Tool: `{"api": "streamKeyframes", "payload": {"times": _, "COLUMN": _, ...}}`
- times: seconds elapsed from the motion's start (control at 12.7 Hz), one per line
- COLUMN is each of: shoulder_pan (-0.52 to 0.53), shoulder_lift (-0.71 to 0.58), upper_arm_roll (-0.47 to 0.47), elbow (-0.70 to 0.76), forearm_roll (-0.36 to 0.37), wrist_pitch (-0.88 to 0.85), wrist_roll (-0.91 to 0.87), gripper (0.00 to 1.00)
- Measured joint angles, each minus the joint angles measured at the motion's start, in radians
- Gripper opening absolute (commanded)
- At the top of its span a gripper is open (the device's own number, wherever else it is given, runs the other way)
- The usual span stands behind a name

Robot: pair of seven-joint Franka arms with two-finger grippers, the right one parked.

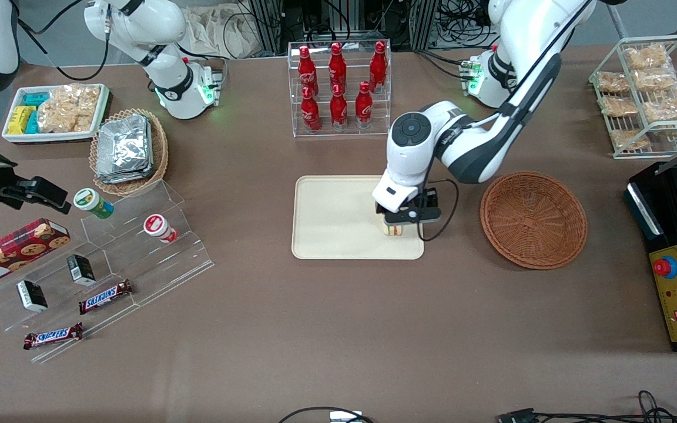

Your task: Place sandwich from basket to tray

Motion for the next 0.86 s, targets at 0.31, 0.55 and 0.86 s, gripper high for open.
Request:
{"api": "streamKeyframes", "payload": {"times": 0.31, "shoulder_pan": 0.087, "shoulder_lift": -0.029, "upper_arm_roll": -0.001, "elbow": 0.136, "forearm_roll": -0.004, "wrist_pitch": -0.116, "wrist_roll": 0.0, "gripper": 1.0}}
{"api": "streamKeyframes", "payload": {"times": 0.55, "shoulder_pan": 0.116, "shoulder_lift": -0.03, "upper_arm_roll": -0.001, "elbow": 0.204, "forearm_roll": -0.029, "wrist_pitch": -0.176, "wrist_roll": 0.013, "gripper": 1.0}}
{"api": "streamKeyframes", "payload": {"times": 0.86, "shoulder_pan": 0.18, "shoulder_lift": -0.042, "upper_arm_roll": -0.001, "elbow": 0.273, "forearm_roll": -0.109, "wrist_pitch": -0.261, "wrist_roll": 0.152, "gripper": 1.0}}
